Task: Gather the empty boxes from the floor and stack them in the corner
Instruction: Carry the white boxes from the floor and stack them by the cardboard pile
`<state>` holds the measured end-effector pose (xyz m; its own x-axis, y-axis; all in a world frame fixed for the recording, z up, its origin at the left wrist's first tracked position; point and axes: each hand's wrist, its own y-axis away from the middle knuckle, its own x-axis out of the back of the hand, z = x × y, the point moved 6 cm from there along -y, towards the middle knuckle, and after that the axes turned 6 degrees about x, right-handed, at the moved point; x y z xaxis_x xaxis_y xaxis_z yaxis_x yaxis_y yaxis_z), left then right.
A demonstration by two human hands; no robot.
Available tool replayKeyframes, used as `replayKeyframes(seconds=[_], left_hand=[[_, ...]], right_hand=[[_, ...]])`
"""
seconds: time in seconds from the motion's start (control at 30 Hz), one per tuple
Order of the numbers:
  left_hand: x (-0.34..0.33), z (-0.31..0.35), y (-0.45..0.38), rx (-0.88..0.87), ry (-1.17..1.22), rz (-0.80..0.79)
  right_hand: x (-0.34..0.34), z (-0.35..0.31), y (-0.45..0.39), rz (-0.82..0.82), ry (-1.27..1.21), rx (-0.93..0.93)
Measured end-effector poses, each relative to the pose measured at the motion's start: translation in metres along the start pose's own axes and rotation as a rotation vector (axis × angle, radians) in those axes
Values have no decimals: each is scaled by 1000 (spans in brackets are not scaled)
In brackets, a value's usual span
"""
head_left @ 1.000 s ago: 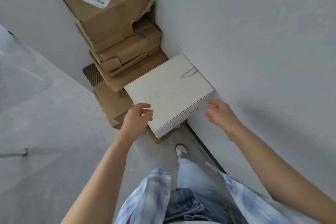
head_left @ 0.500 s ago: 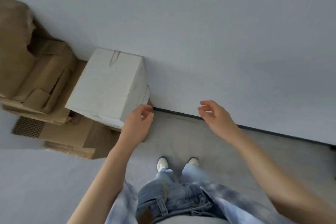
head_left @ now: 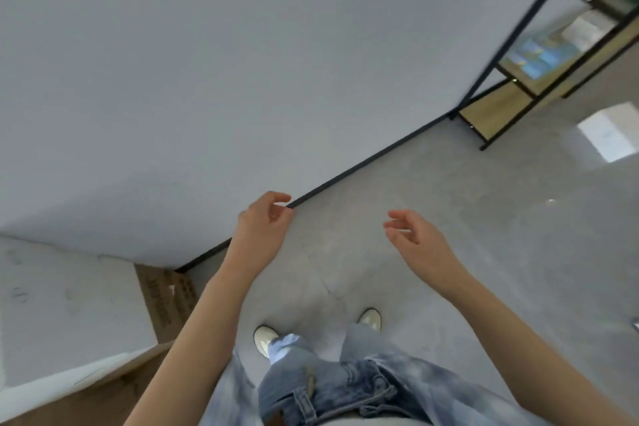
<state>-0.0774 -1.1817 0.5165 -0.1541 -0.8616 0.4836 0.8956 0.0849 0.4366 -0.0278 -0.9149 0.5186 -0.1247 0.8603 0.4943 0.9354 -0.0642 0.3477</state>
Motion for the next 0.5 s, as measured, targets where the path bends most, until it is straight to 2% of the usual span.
replayKeyframes(seconds=[0.13, 0.23, 0.5], left_hand=[[-102, 58, 4, -52, -7, -102], [-185, 100, 6, -101, -75, -224], [-345, 203, -24, -209, -291, -468]], right_hand=[[82, 60, 6, 92, -32, -53], [155, 109, 12, 238, -81, -125], [279, 205, 11, 434, -206, -296]])
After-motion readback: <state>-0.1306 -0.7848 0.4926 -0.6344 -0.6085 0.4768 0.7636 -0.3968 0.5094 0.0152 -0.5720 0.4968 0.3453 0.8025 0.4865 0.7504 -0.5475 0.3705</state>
